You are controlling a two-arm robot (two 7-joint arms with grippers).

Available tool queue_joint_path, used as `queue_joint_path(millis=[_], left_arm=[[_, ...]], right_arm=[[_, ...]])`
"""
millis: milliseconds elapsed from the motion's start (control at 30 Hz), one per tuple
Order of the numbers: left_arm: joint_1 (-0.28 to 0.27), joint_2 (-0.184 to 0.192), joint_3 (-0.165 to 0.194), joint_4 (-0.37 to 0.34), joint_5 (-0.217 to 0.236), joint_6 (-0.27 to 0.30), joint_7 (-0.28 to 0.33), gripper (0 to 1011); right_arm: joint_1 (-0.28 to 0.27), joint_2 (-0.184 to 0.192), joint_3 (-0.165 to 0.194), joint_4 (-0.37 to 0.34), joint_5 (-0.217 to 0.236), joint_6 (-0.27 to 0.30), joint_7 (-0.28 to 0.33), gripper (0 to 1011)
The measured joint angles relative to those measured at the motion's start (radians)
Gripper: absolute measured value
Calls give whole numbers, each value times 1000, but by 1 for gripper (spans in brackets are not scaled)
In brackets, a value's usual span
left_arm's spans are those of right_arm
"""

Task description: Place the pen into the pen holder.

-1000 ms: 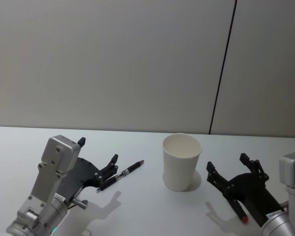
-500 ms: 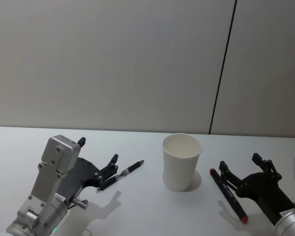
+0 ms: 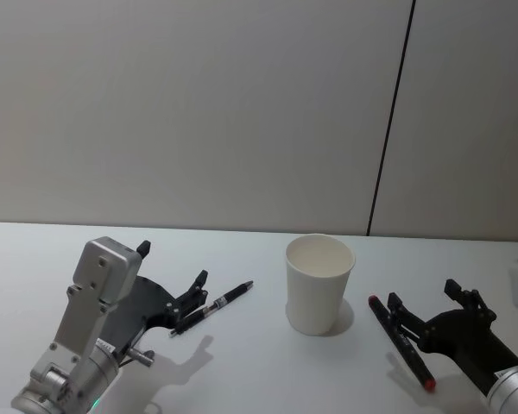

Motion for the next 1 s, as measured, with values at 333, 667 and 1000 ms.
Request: queue_joint_path(millis=[333,667,1000], left_arm=[[0,0,0,0,0,0,0,1003],[0,0,0,0,0,0,0,1003],[0,0,0,0,0,0,0,1003]], right_arm=[[33,4,-13,-13,-2,136,-5,1001],[63,-8,-24,-22,-12,290,-38,1001],[75,-21,-33,-24,-26,386,-66,1001]])
